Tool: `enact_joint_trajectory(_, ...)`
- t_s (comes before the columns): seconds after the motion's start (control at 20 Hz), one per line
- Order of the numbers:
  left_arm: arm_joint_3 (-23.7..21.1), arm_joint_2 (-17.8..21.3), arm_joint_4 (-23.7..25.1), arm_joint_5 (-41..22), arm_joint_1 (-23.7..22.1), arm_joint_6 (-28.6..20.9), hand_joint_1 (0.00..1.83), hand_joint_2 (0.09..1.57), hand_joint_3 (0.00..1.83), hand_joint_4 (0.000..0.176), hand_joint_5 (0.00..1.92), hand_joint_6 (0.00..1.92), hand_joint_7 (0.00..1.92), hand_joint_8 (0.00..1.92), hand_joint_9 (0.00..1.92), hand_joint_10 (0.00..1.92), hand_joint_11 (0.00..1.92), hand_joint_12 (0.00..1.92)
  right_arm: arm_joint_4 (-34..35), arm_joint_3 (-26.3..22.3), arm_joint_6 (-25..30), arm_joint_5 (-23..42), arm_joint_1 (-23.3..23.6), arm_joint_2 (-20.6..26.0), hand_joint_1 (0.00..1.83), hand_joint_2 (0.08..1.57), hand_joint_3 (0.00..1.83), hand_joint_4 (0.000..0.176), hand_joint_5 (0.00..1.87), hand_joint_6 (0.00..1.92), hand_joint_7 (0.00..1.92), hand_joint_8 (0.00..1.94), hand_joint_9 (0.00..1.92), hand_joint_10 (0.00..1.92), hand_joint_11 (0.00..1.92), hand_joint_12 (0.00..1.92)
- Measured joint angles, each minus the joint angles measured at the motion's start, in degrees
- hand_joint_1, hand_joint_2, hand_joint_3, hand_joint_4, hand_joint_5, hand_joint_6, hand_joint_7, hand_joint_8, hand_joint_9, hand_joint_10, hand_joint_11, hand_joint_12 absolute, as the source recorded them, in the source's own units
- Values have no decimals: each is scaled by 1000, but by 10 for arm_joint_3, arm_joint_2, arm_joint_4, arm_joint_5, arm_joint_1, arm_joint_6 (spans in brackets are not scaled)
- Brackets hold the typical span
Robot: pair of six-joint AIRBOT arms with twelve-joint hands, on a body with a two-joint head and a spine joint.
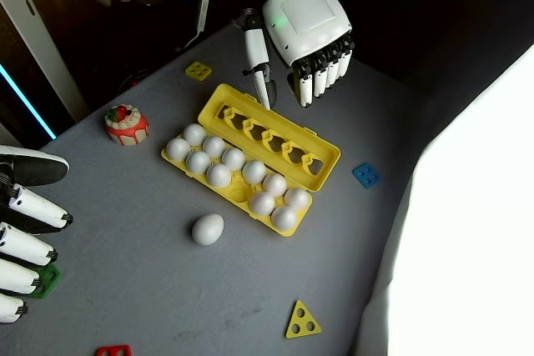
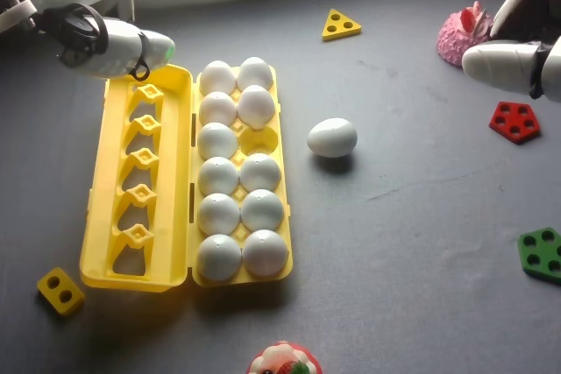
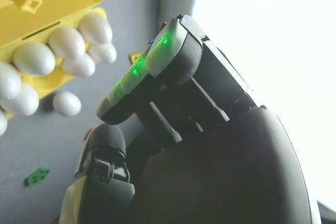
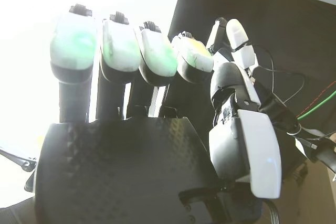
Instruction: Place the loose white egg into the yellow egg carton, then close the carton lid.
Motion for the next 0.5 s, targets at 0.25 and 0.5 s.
enact_joint_trajectory(0.25,0,0,3,7,0,0,155,1300,4,36,174,6,211,4,289,23,0,940,0,0,-1,-1,-7,-4,90,1288,4,0,226,2,238,1,281,68,0,1159)
enact_joint_trajectory(0.5,-12,1,1,3,0,0,199,1301,1,38,168,5,203,2,280,10,0,958,12,0,-2,-10,-29,-15,185,1262,0,0,263,8,285,6,334,53,0,1193)
